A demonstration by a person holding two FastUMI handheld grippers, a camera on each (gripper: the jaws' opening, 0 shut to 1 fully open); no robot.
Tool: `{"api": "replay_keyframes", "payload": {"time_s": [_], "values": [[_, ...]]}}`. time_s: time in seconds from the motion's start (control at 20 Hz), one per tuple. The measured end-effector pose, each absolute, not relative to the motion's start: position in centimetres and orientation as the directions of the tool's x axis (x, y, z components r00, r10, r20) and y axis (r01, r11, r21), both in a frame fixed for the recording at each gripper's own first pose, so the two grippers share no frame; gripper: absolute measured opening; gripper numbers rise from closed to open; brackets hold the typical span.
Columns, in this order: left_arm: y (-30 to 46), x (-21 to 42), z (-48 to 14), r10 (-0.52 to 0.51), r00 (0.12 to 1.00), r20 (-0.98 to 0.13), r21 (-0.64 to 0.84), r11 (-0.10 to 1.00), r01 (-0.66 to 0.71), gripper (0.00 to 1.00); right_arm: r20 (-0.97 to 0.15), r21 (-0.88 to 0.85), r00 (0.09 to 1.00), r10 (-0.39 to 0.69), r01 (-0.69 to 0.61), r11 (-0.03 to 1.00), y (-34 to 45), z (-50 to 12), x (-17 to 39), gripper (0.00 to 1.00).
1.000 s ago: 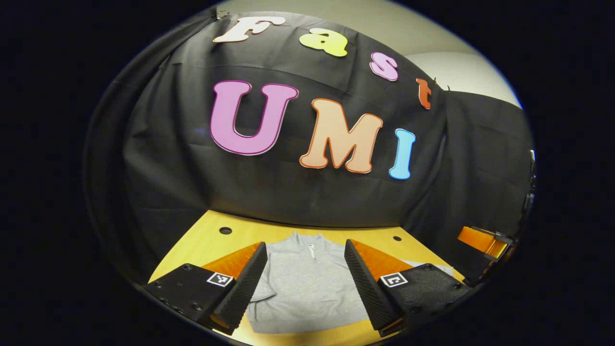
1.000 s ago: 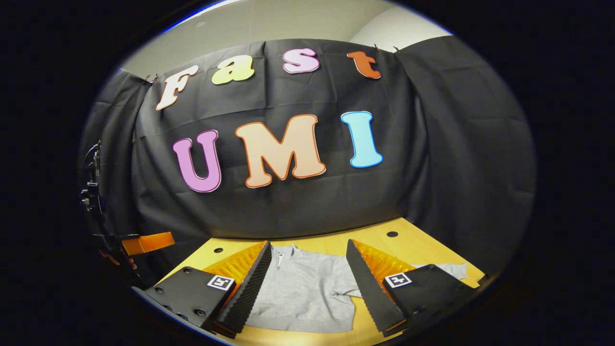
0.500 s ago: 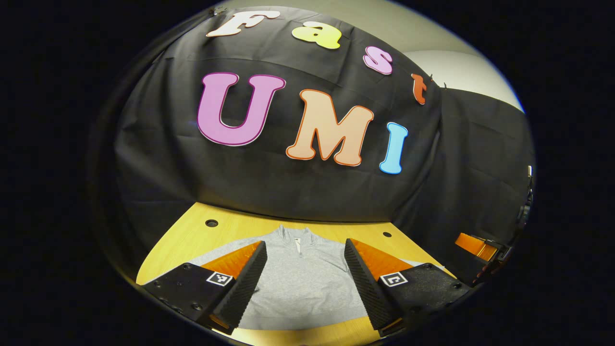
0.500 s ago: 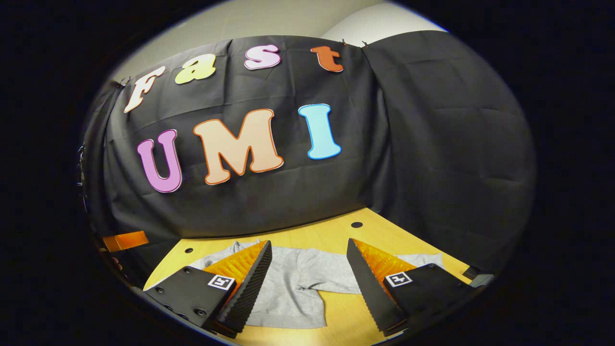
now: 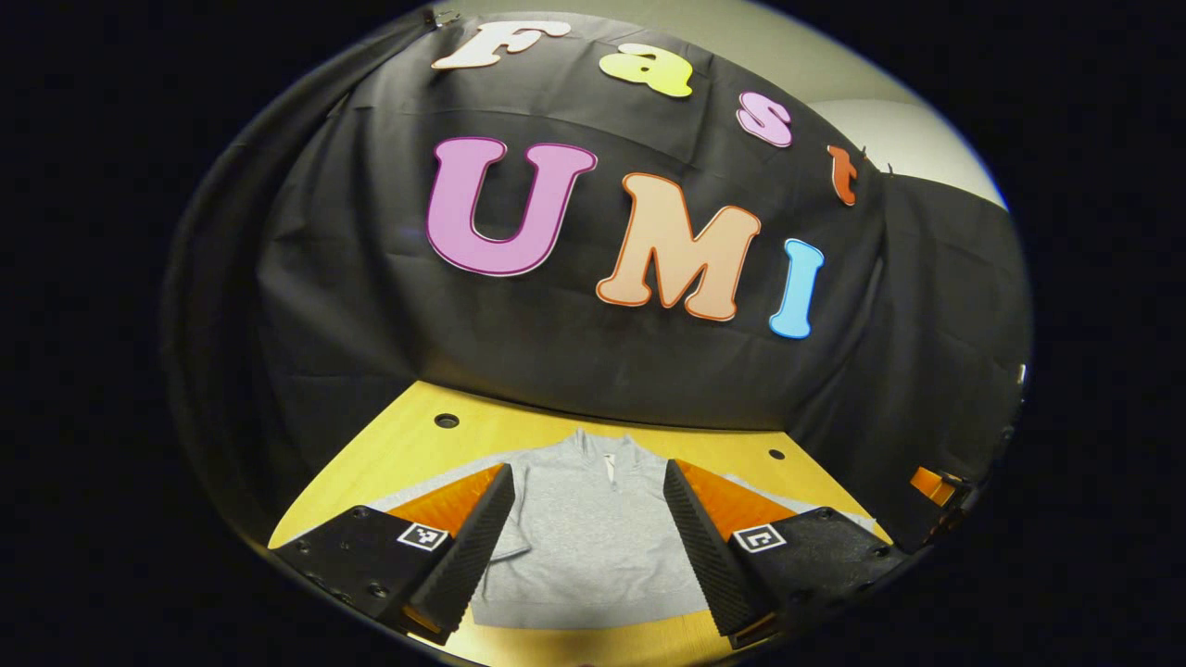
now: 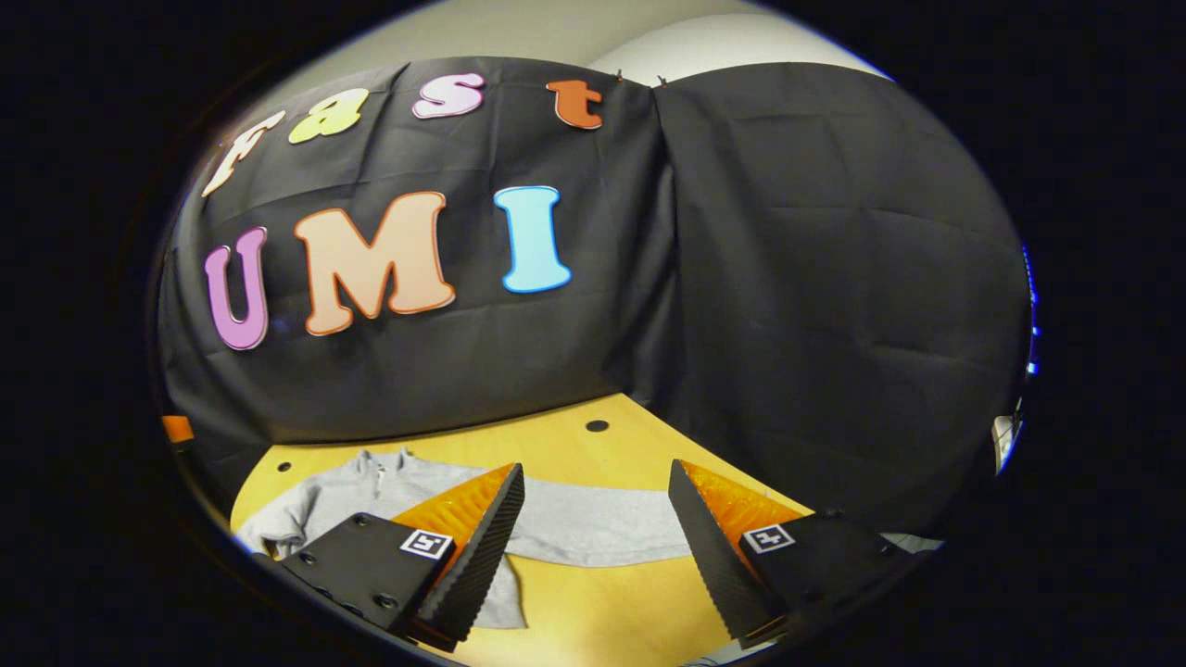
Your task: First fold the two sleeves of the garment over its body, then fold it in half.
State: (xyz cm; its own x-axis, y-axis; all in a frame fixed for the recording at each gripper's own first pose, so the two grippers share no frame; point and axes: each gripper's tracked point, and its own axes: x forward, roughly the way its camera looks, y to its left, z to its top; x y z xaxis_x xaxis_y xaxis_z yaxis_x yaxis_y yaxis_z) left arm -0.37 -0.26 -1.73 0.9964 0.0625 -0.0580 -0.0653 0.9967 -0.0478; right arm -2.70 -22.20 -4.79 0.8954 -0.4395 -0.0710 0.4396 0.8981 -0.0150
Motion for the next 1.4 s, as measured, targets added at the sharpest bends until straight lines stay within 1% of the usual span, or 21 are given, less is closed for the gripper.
{"api": "replay_keyframes", "payload": {"time_s": [0.2, 0.25, 0.3, 0.35, 0.4, 0.45, 0.5, 0.55, 0.7, 0.85, 0.9, 1.05, 1.1, 1.2, 1.25, 1.3, 1.35, 1.4], "values": [[0.4, -0.7, -1.8, 0.106, 0.992, -0.062, -0.053, 0.993, -0.109, 0.95, -0.115, -0.011, 0.85, -0.514, 0.516, 0.856, -28.7, -6.6, -3.0, 0.98], [0.4, -0.8, -1.8, 0.112, 0.992, -0.062, -0.05, 0.992, -0.116, 0.95, -0.126, -0.013, 0.84, -0.527, 0.53, 0.848, -30.2, -7.1, -3.0, 0.94], [0.4, -0.8, -1.8, 0.122, 0.99, -0.065, -0.045, 0.991, -0.125, 0.95, -0.147, -0.012, 0.829, -0.539, 0.544, 0.839, -31.9, -8.1, -2.7, 0.94], [0.4, -0.8, -1.9, 0.13, 0.989, -0.067, -0.04, 0.99, -0.133, 0.95, -0.177, -0.011, 0.819, -0.545, 0.552, 0.833, -33.7, -9.6, -2.4, 0.98], [0.4, -0.7, -1.8, 0.139, 0.988, -0.066, -0.037, 0.989, -0.142, 0.95, -0.196, -0.019, 0.809, -0.554, 0.562, 0.827, -34.9, -10.8, -1.9, 0.98], [0.3, -0.4, -1.9, 0.147, 0.987, -0.069, -0.04, 0.988, -0.15, 0.95, -0.219, -0.02, 0.801, -0.556, 0.567, 0.824, -36.3, -12.2, -1.3, 0.94], [0.1, -0.3, -2.3, 0.151, 0.985, -0.081, -0.045, 0.987, -0.155, 0.95, -0.252, -0.008, 0.793, -0.554, 0.571, 0.821, -37.6, -13.9, -0.9, 0.94], [-0.1, -0.2, -2.4, 0.153, 0.984, -0.091, -0.045, 0.986, -0.158, 0.95, -0.281, 0.004, 0.786, -0.551, 0.575, 0.818, -38.6, -15.1, -0.6, 0.98], [-0.5, 0.0, -2.6, 0.168, 0.98, -0.105, -0.033, 0.984, -0.173, 0.95, -0.335, 0.013, 0.764, -0.551, 0.588, 0.808, -41.7, -17.9, 0.5, 0.94], [-0.9, 0.1, -3.4, 0.178, 0.976, -0.128, -0.013, 0.983, -0.181, 0.95, -0.396, -0.007, 0.737, -0.547, 0.594, 0.805, -44.0, -20.6, 1.6, 0.94], [-1.1, 0.1, -3.6, 0.182, 0.974, -0.133, -0.009, 0.983, -0.185, 0.95, -0.419, -0.006, 0.731, -0.539, 0.592, 0.806, -44.9, -21.6, 2.1, 0.98], [-1.8, 0.2, -3.9, 0.207, 0.969, -0.137, 0.006, 0.978, -0.208, 0.95, -0.482, -0.013, 0.713, -0.509, 0.575, 0.818, -45.6, -24.0, 2.1, 0.98], [-2.3, 0.1, -4.0, 0.212, 0.967, -0.14, 0.02, 0.977, -0.211, 0.95, -0.504, -0.037, 0.699, -0.506, 0.568, 0.822, -45.9, -24.7, 2.2, 0.94], [-3.0, 0.0, -4.2, 0.22, 0.965, -0.143, 0.04, 0.975, -0.216, 0.95, -0.549, -0.024, 0.69, -0.471, 0.551, 0.834, -45.6, -26.1, 2.4, 0.94], [-3.2, -0.1, -4.3, 0.223, 0.964, -0.144, 0.042, 0.975, -0.219, 0.95, -0.557, -0.03, 0.686, -0.468, 0.546, 0.837, -45.7, -26.4, 2.4, 0.96], [-3.4, -0.2, -4.3, 0.227, 0.963, -0.145, 0.045, 0.974, -0.223, 0.94, -0.555, -0.047, 0.684, -0.473, 0.543, 0.839, -46.0, -26.4, 2.4, 0.96], [-3.4, -0.3, -4.5, 0.231, 0.962, -0.144, 0.047, 0.973, -0.227, 0.94, -0.559, -0.062, 0.68, -0.476, 0.537, 0.841, -46.0, -26.5, 2.2, 0.89], [-3.5, -0.4, -4.5, 0.233, 0.962, -0.144, 0.046, 0.972, -0.229, 0.95, -0.556, -0.08, 0.677, -0.482, 0.533, 0.842, -46.2, -26.6, 2.1, 0.88]]}}
